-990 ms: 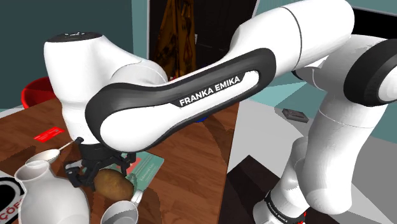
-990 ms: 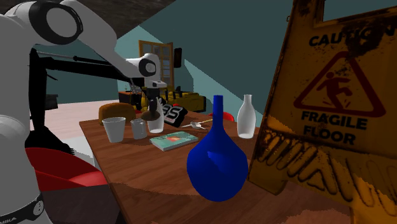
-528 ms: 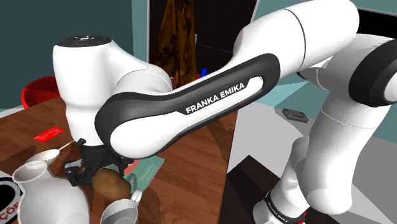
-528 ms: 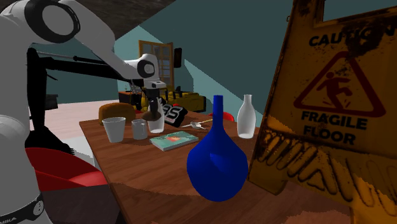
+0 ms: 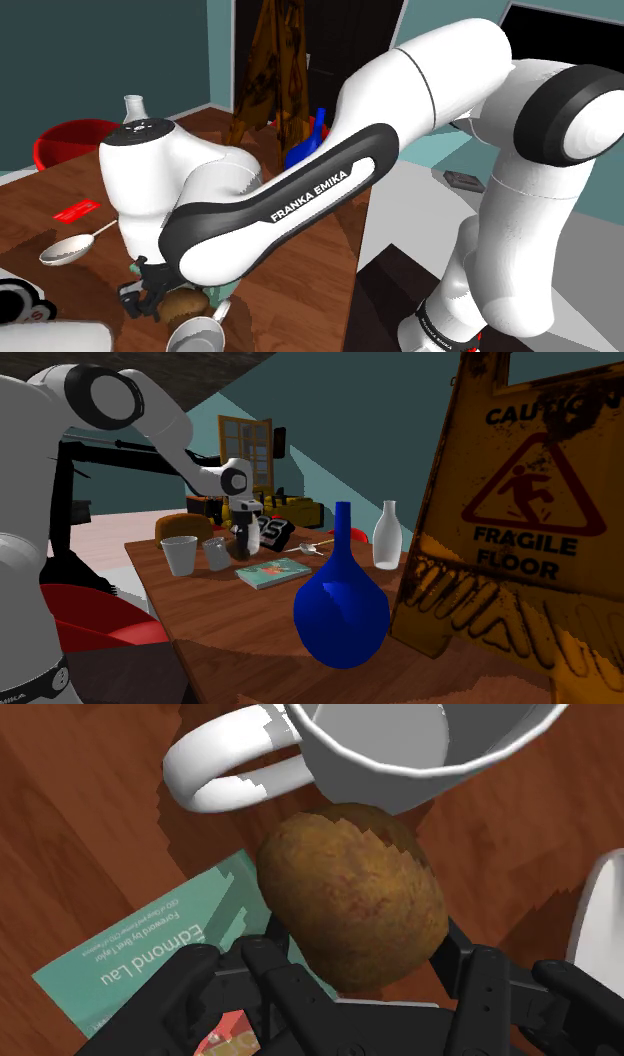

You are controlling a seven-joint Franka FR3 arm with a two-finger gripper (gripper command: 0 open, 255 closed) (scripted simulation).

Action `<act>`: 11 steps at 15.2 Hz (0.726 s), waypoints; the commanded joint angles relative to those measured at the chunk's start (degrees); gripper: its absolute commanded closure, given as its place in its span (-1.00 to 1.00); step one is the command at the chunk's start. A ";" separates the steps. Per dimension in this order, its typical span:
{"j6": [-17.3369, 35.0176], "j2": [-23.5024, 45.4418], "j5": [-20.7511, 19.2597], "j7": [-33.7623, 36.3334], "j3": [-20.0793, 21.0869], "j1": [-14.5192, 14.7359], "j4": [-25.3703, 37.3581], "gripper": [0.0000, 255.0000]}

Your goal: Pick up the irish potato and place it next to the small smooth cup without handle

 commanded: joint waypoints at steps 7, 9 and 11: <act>0.55 1.79 -0.59 0.68 -0.06 0.52 0.31 1.00; 0.55 1.79 -0.59 0.68 -0.05 0.52 0.31 -1.00; 0.55 1.78 -0.59 0.68 -0.06 0.52 0.31 -1.00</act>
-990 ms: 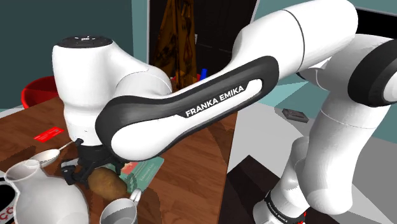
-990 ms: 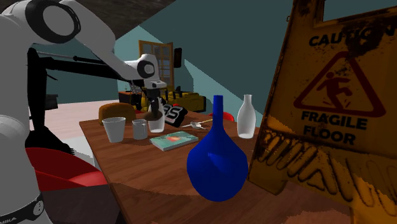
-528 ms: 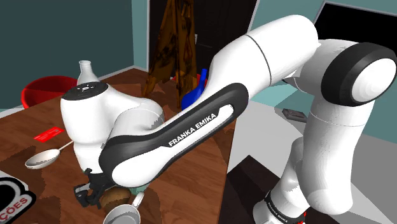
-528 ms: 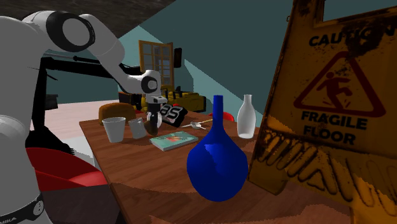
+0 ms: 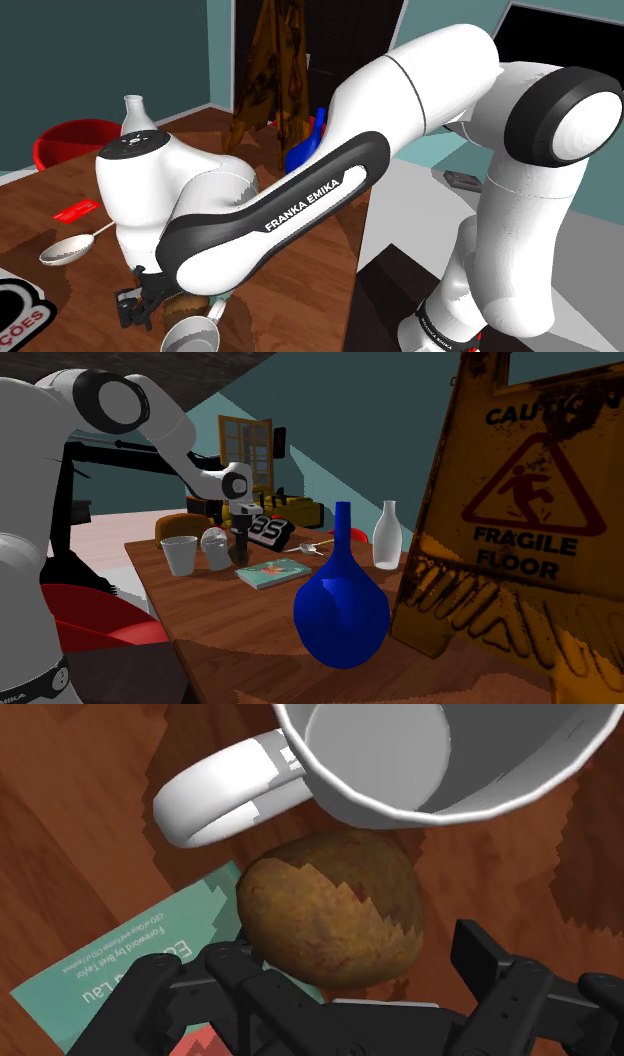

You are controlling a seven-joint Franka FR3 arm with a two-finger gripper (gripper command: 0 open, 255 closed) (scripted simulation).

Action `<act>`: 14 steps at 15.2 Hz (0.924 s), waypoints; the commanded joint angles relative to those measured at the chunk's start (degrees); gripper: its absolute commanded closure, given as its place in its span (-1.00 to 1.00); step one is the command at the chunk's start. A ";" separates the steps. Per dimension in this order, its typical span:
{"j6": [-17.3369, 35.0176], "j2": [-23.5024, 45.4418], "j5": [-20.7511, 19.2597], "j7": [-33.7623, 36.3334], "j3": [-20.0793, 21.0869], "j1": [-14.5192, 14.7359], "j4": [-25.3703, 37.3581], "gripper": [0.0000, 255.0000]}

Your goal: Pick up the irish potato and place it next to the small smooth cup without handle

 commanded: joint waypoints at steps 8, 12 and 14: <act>-6.44 -3.35 2.02 -1.34 0.65 -0.53 3.45 -1.00; -6.44 -3.34 2.01 -1.34 0.65 -0.53 3.46 -1.00; -6.44 -3.34 2.01 -1.34 0.65 -0.53 3.46 -1.00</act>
